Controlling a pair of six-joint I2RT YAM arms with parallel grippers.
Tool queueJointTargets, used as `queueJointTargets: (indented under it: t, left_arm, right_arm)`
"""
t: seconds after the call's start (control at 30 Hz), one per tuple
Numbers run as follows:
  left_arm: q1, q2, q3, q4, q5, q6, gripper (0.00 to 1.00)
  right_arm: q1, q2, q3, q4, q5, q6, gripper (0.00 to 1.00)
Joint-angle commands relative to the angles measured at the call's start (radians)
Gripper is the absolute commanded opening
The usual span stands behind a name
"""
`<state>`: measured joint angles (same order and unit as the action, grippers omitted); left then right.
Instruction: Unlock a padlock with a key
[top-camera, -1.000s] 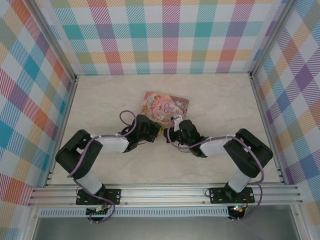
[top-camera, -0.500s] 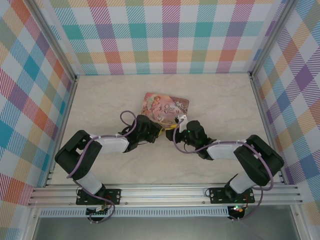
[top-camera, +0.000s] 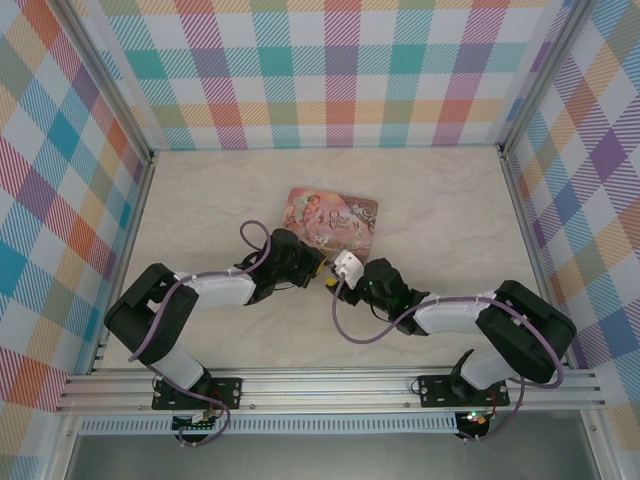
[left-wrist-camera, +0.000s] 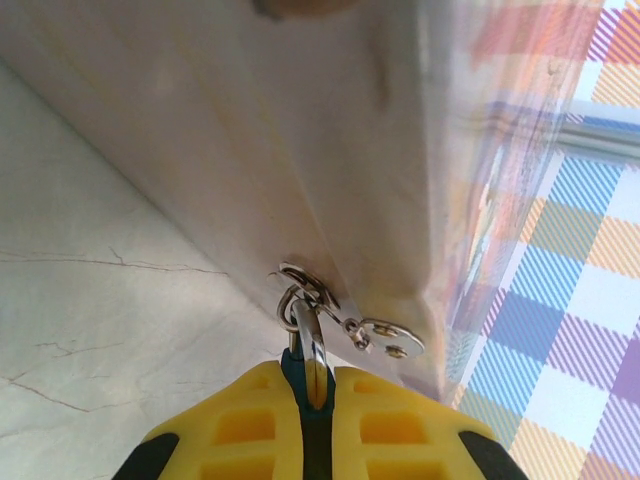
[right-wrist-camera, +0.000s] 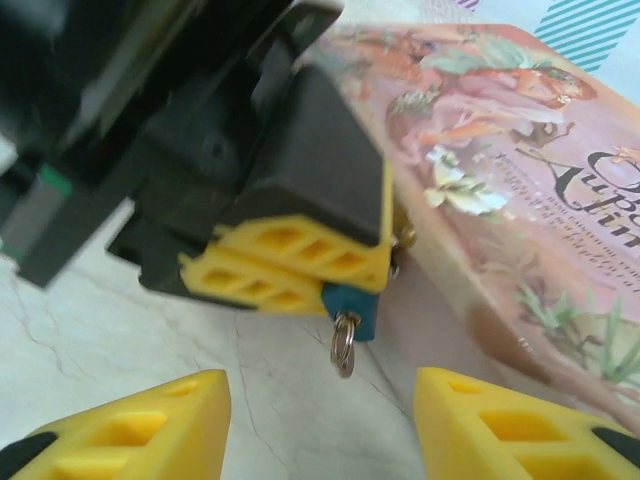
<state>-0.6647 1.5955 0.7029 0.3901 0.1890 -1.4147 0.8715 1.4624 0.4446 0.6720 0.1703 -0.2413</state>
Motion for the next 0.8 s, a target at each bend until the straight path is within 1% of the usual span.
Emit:
queueJointTargets:
  t: [0.0, 0.1, 0.2, 0.27, 0.33, 0.4, 0.6, 0.77]
  left_arm:
    - [0.009, -0.056, -0.005, 0.039, 0.024, 0.105, 0.0]
    - [0.008, -0.069, -0.026, 0.064, 0.021, 0.151, 0.0]
    - [0.008, -0.074, -0.039, 0.104, 0.03, 0.184, 0.0]
    - [0.008, -0.075, -0.039, 0.101, 0.04, 0.216, 0.0]
    - [0.008, -0.078, -0.042, 0.098, 0.04, 0.232, 0.0]
    - [0.008, -0.076, -0.043, 0.102, 0.04, 0.234, 0.0]
    - [0.005, -0.064, -0.034, 0.116, 0.052, 0.232, 0.0]
    - [0.005, -0.058, -0.038, 0.128, 0.055, 0.227, 0.0]
  right_arm:
    - [0.05, 0.049, -0.023, 0.11, 0.196, -0.132, 0.53]
    - [0.072, 0.093, -0.051, 0.193, 0.279, -0.133, 0.55]
    - [0.081, 0.123, -0.072, 0.255, 0.3, -0.113, 0.55]
    - [0.081, 0.136, -0.08, 0.288, 0.31, -0.106, 0.55]
    - [0.081, 0.152, -0.1, 0.362, 0.325, -0.101, 0.55]
    - [0.081, 0.163, -0.107, 0.399, 0.32, -0.098, 0.54]
    - [0.08, 0.183, -0.094, 0.411, 0.239, -0.045, 0.53]
    - [0.078, 0.218, -0.094, 0.484, 0.25, -0.035, 0.52]
